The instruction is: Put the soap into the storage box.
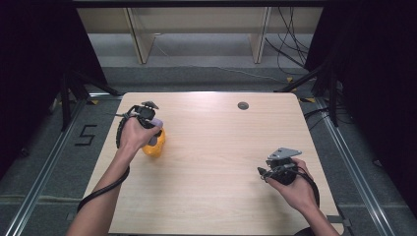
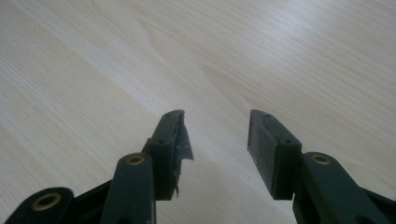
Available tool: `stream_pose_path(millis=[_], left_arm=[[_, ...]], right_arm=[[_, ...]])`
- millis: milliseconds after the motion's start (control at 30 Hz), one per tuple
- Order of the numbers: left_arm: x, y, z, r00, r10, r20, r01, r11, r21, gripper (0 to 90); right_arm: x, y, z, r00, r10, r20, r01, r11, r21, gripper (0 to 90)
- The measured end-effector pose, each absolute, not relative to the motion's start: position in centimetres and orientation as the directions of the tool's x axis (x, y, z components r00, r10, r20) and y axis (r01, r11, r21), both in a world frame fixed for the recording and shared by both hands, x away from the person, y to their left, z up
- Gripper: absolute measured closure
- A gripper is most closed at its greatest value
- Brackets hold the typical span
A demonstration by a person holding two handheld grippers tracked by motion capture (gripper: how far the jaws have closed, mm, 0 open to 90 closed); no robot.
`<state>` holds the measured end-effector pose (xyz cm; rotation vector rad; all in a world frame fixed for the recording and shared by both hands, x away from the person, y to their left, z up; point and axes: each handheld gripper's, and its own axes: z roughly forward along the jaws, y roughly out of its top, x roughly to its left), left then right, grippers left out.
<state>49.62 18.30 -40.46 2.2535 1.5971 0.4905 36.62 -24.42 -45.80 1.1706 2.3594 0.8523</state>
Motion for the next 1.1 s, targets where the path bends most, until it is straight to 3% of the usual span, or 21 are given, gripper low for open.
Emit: stream_pose_path(millis=[1100], left_arm=[[50.8, 18.7, -42.6, 0.255, 0.966, 0.045, 0.862, -0.248, 0.442, 49.0]], right_arm=[[36.6, -24.4, -45.8, -0.585, 0.809, -0.059, 0.586, 0.472, 0.659, 55.8]])
